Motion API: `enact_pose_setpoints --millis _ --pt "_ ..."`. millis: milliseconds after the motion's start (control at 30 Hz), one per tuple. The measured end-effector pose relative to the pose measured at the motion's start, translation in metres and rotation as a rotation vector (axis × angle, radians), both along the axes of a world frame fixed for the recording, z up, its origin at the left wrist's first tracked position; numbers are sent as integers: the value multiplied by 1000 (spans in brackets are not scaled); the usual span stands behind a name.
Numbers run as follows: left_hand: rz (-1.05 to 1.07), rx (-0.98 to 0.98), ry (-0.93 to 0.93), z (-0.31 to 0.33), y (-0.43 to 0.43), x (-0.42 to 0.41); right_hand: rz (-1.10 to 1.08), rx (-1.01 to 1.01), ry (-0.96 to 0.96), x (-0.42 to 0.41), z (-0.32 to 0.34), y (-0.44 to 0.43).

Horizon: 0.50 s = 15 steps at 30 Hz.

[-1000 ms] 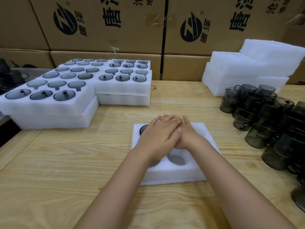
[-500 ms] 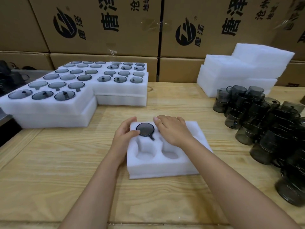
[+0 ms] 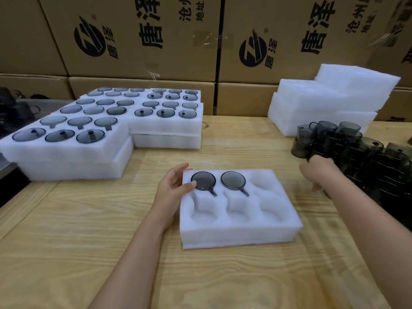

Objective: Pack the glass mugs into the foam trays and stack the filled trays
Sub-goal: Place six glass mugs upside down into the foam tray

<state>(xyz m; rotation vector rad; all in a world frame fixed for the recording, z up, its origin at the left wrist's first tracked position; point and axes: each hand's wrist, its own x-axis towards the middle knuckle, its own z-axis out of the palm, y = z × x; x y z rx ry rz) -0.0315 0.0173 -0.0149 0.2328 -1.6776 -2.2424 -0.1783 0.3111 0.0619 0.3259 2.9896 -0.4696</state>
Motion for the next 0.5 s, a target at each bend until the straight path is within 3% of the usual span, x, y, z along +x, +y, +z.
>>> enact_pose_setpoints --millis 200,500 --pt "-19 22 5 -1 -1 -1 19 -4 5 -8 2 0" --pt "-42 87 16 2 -1 1 73 91 263 27 -26 -33"
